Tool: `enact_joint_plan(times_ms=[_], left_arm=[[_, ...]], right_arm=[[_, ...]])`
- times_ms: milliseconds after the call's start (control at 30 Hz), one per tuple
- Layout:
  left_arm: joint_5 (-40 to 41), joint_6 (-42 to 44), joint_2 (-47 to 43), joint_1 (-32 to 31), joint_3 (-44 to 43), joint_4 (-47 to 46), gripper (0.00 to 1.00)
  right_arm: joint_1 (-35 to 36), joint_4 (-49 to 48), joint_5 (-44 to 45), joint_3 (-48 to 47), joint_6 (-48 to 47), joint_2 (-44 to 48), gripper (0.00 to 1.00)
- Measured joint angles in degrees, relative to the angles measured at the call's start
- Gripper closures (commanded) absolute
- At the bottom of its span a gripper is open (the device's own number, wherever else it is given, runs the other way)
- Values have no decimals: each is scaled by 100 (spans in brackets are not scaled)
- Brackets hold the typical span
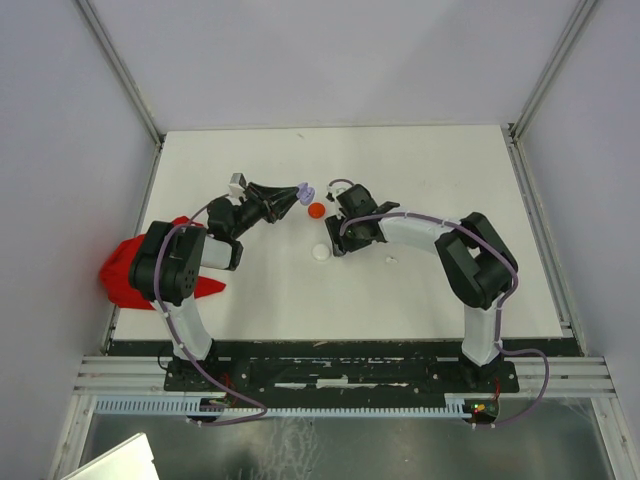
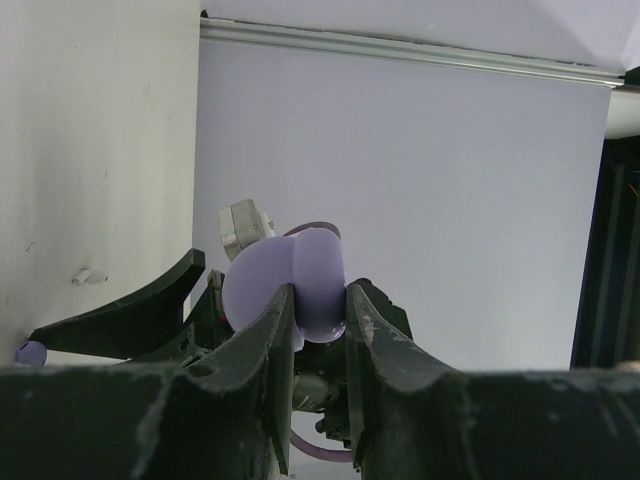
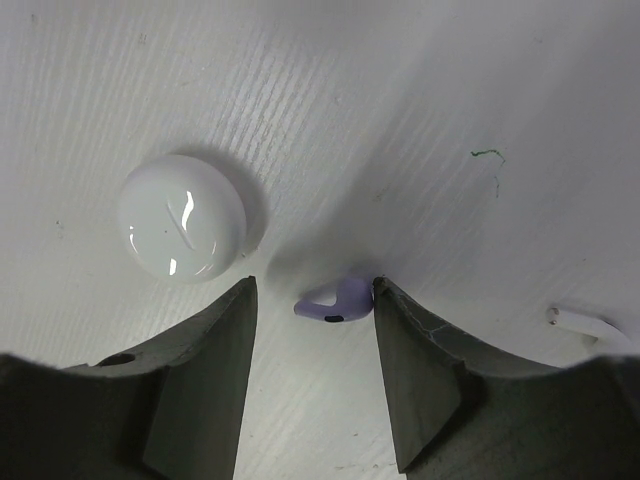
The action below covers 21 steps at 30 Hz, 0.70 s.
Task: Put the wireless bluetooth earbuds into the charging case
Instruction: Pick up the earbud from the center of the board.
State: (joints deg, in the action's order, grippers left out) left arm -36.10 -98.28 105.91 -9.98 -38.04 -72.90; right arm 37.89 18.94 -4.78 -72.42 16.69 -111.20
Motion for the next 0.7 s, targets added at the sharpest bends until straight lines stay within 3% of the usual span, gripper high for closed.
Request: enact_joint_plan(times_ms=[700], left_arm=[[0, 0, 0, 7, 94, -9, 97]], right_arm=[[125, 114, 79, -227, 4, -138, 42]])
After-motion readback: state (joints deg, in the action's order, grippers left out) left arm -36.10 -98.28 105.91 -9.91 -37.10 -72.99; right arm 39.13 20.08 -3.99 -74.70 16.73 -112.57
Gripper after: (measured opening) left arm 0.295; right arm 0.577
